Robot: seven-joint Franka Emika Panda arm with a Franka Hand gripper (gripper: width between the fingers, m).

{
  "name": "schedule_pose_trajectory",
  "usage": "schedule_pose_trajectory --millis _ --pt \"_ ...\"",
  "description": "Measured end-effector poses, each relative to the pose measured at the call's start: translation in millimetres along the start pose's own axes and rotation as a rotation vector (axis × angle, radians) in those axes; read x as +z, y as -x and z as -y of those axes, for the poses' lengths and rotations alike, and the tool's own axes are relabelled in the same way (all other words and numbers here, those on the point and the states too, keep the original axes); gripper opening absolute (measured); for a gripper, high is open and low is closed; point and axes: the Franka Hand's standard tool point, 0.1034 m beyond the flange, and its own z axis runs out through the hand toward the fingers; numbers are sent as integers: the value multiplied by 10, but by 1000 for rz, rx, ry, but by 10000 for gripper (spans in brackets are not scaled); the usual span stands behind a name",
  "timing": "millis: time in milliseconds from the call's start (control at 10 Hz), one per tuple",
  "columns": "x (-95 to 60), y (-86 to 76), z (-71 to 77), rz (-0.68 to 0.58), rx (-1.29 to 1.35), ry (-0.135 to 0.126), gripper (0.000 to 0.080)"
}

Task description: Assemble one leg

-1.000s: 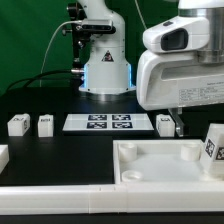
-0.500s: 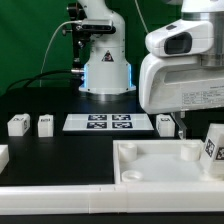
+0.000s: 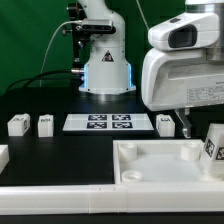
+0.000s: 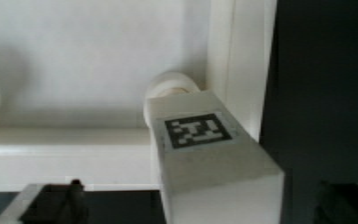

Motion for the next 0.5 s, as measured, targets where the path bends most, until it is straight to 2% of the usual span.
schedule_pose_trajectory --millis 100,200,300,400,500 --pt "10 7 -7 0 -9 0 632" --pt "23 18 -8 1 -12 0 455" --pt "34 22 -11 -2 -16 0 455" --pt "33 17 -19 -6 -26 0 293" --pt "31 13 -29 -9 -45 0 294"
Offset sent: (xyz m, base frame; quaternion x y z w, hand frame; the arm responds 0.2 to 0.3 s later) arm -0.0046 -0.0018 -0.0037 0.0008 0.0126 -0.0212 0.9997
